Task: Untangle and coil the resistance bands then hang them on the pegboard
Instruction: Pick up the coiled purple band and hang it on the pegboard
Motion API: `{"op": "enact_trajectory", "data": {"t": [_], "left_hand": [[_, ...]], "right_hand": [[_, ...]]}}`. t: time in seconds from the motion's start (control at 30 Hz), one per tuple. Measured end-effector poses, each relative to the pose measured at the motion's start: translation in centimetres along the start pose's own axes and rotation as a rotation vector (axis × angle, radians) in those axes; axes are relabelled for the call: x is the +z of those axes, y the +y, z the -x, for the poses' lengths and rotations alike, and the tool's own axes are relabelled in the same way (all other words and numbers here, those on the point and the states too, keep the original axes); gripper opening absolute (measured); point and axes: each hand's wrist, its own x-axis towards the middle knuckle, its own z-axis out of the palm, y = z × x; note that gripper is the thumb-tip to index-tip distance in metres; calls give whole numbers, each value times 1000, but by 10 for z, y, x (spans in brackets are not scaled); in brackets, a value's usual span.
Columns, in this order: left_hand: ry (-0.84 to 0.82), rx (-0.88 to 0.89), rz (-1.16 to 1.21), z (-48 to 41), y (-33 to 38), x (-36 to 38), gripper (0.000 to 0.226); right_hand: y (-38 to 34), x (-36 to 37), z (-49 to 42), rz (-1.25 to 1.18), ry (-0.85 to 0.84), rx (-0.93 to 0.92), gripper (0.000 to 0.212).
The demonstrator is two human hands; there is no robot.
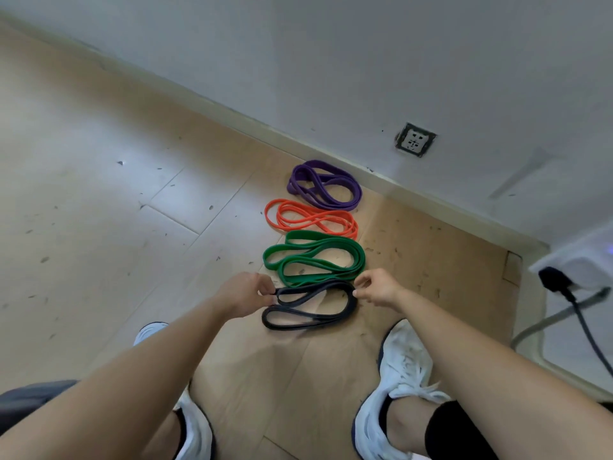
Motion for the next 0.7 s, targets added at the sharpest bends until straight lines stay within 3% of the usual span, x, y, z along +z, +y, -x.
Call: {"op": "enact_trajectory", "data": {"t": [0.17, 0.37, 0.53, 0.7], "left_hand": [[46, 64, 40, 1, 26, -40, 16], [152, 145, 190, -25, 55, -78, 14], [259, 178, 293, -86, 71, -91, 8], [290, 112, 333, -164, 65, -70, 31]], "right_hand": [[-29, -19, 14, 58, 18, -110, 32], [-69, -62, 5, 79, 154, -213, 26], [-84, -99, -48, -51, 288, -173, 21], [-76, -113, -122, -141, 353, -86, 14]]}}
